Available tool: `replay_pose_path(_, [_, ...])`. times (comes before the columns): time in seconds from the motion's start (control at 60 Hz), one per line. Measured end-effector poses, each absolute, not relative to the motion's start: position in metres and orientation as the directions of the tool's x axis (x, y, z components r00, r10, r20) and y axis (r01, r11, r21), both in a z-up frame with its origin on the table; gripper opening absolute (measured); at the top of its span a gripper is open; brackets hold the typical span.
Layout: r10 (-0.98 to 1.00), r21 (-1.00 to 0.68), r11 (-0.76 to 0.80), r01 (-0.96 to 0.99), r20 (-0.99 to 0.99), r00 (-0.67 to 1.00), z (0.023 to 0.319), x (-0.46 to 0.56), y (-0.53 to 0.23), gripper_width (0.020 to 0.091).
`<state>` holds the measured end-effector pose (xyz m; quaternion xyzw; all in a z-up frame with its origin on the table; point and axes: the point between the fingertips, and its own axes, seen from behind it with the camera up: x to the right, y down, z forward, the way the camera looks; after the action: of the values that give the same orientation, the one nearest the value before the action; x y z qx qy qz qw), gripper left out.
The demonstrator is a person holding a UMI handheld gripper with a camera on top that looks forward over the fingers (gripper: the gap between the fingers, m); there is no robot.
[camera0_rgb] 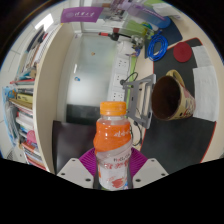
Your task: Pour water
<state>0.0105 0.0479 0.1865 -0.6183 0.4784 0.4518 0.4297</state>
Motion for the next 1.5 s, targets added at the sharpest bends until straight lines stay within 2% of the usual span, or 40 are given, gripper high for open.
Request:
replay_pose_path(0.133, [-0.228, 0.098, -0.119, -0.988, -0.971, -0.069, 0.185, 0.032, 0.05, 0.0392])
replay_pose_path(0.3, [-0.265, 0.274, -0.07, -0.959, -0.932, -0.247, 0.176, 0.048, 0.054, 0.0391])
replay_pose_path(0.45, [-0.241, 0.42, -0.011, -0.907, -0.882, -0.405, 0.181, 0.063, 0.054, 0.0397])
replay_pose_path(0.767, [-0.311, 0.436, -0.049, -0.898, -0.861, -0.401, 0.171, 0.051, 0.055, 0.0397])
replay_pose_path(0.9, [-0.299, 0.283, -0.136, -0.949, -0.925, -0.233, 0.195, 0.046, 0.055, 0.0399])
replay_pose_path(1.0, [-0.244, 0.044, -0.235, -0.971, -0.97, 0.015, 0.228, 0.048, 0.054, 0.0398])
replay_pose_path(1.1, [-0.175, -0.28, -0.297, -0.913, -0.924, 0.341, 0.251, 0.067, 0.053, 0.0406])
replay_pose_path(1.183, [-0.171, -0.53, -0.304, -0.791, -0.787, 0.593, 0.263, 0.099, 0.053, 0.0414])
replay_pose_path(1.283, [-0.186, -0.761, -0.31, -0.57, -0.539, 0.821, 0.263, 0.152, 0.052, 0.0426])
replay_pose_path(1.417, [-0.235, -0.909, -0.317, -0.27, -0.2, 0.951, 0.245, 0.227, 0.054, 0.0428])
replay_pose_path(1.5, [-0.25, -0.935, -0.317, -0.161, -0.081, 0.965, 0.233, 0.259, 0.061, 0.0426])
